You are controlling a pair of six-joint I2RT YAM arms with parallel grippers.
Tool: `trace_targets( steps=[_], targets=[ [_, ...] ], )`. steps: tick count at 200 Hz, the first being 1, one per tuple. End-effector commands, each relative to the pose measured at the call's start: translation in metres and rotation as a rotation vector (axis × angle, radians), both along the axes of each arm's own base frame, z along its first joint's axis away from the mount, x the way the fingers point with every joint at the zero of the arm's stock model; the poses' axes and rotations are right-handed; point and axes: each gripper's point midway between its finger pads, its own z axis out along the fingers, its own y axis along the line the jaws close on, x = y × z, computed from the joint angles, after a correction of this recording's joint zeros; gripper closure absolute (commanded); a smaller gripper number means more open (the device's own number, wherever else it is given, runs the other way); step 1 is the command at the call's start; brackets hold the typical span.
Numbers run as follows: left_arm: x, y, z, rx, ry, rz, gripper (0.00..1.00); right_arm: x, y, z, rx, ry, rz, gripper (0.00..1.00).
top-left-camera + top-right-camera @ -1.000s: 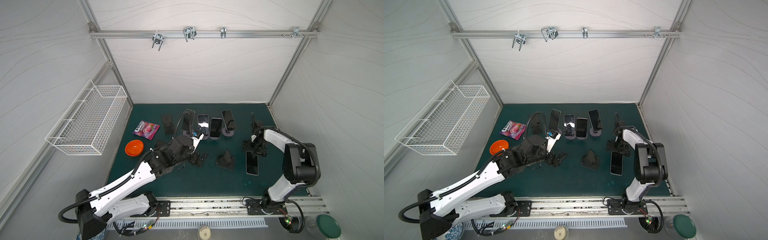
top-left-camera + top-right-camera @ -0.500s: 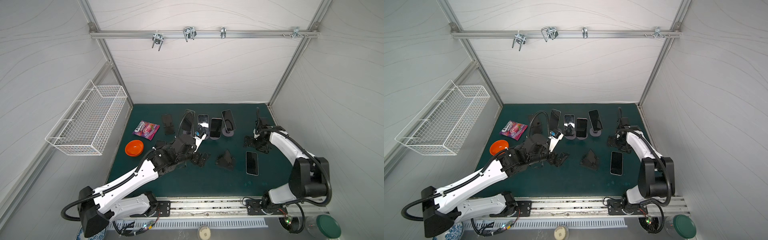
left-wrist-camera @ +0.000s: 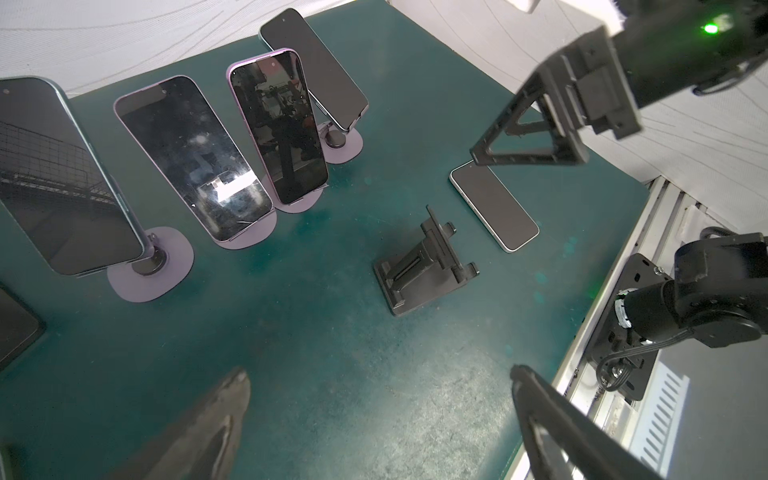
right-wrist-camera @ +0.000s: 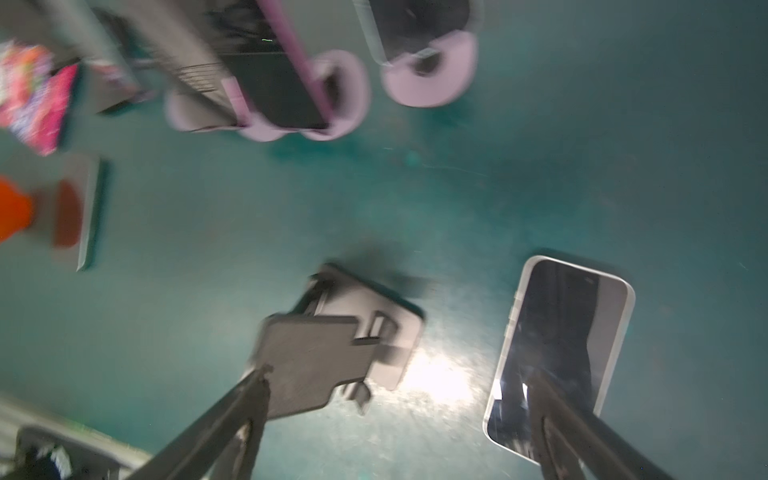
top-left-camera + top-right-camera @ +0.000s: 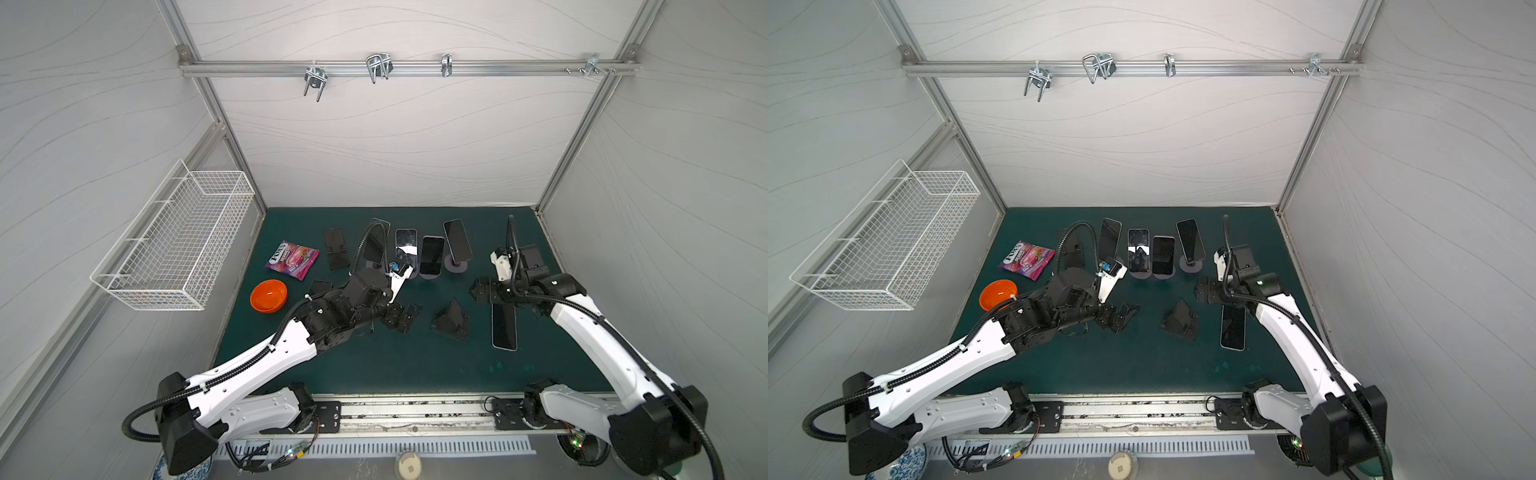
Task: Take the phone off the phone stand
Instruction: 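Swing the right gripper back over the now-empty black folding stand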
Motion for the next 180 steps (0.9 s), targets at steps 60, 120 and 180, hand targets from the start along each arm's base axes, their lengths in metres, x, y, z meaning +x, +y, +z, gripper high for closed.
trace_targets(
  steps=[60, 120, 180],
  targets=[
    [0.008, -0.01, 0.014, -0.017, -0.07, -0.026, 0.01, -0.041, 0.061, 0.083, 0.137, -0.583, 0.508, 0.03],
    [-0.002, 0.002, 0.006, 0.007, -0.106, -0.051, 0.01, -0.087, 0.072, 0.101, 0.121, -0.819, 0.815, 0.01],
    [-0.02, 0.011, 0.008, 0.071, -0.159, -0.164, 0.01, -0.13, 0.08, 0.08, 0.156, -0.828, 1.098, 0.01]
  ],
)
